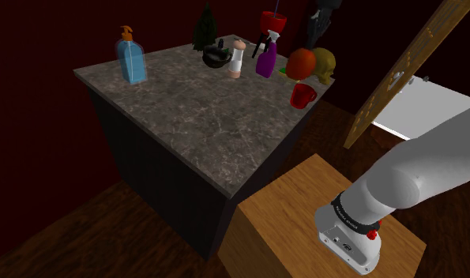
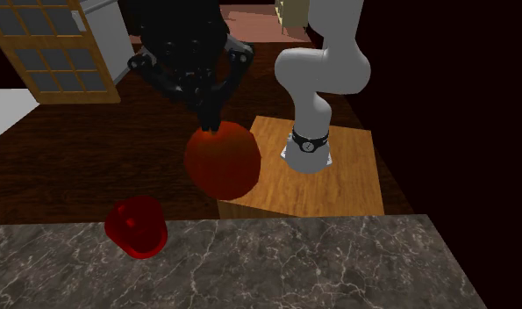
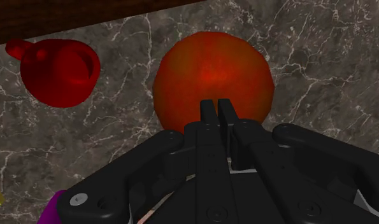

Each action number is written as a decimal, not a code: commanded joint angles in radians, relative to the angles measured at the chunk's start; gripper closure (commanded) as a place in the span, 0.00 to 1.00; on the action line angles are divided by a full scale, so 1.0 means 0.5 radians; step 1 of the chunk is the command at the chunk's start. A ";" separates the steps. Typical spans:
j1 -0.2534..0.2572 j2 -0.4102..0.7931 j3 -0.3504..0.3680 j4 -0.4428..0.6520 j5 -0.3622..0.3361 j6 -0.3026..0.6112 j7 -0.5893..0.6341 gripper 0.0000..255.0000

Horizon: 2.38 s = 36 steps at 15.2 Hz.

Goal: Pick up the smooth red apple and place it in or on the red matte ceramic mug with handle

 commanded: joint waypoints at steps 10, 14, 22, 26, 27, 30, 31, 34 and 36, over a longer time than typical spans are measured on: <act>-0.226 0.498 -0.335 0.723 0.064 -0.271 -0.568 1.00; -0.374 0.795 -0.444 1.137 0.173 -0.426 -0.794 1.00; -0.343 0.699 -0.426 0.796 0.130 -0.171 -0.778 1.00; -0.333 0.669 -0.422 0.652 0.117 -0.052 -0.773 1.00; -0.331 0.663 -0.421 0.618 0.115 -0.024 -0.773 1.00; -0.326 0.650 -0.418 0.520 0.110 0.061 -0.772 1.00; -0.325 0.646 -0.417 0.489 0.109 0.089 -0.772 1.00; -0.322 0.639 -0.416 0.400 0.106 0.172 -0.773 1.00; -0.320 0.637 -0.415 0.344 0.106 0.226 -0.774 1.00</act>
